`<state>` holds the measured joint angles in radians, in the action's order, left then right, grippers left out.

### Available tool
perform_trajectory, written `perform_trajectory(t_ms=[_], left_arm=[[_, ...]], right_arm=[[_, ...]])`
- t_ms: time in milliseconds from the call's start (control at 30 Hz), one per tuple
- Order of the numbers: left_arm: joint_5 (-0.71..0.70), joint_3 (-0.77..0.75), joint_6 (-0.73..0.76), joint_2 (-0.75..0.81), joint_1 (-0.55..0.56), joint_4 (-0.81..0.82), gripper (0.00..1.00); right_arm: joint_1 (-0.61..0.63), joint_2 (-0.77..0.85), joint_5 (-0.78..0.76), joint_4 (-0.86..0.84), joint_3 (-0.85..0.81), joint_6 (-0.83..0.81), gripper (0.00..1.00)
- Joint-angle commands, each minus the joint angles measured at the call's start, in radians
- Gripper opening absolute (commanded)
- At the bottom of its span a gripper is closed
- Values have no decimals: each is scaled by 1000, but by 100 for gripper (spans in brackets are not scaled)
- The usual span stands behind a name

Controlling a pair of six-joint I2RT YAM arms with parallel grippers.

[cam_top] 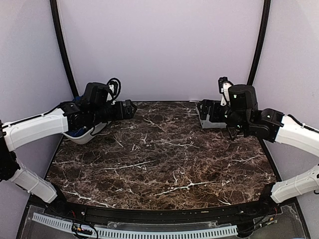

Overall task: Fold and stack the long sleeve shirts
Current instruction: Pick up the square-folded shirt from the bin.

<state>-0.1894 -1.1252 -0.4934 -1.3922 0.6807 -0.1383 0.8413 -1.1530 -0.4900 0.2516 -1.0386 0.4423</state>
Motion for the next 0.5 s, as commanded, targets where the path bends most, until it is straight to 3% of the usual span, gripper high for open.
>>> perform_trajectory(t_ms=[0,233,467], left_arm=[[-34,-24,26,46,-31,-44,99],[-86,-115,30,-20,-108,-143,99],[-95,-264,-3,-154,-256,-249,99]], right_arm=[[-11,25,18,-38,12,-18,99],[-15,32,27,-21,13,-52,99],[-16,50,68,-18,18,-83,99]])
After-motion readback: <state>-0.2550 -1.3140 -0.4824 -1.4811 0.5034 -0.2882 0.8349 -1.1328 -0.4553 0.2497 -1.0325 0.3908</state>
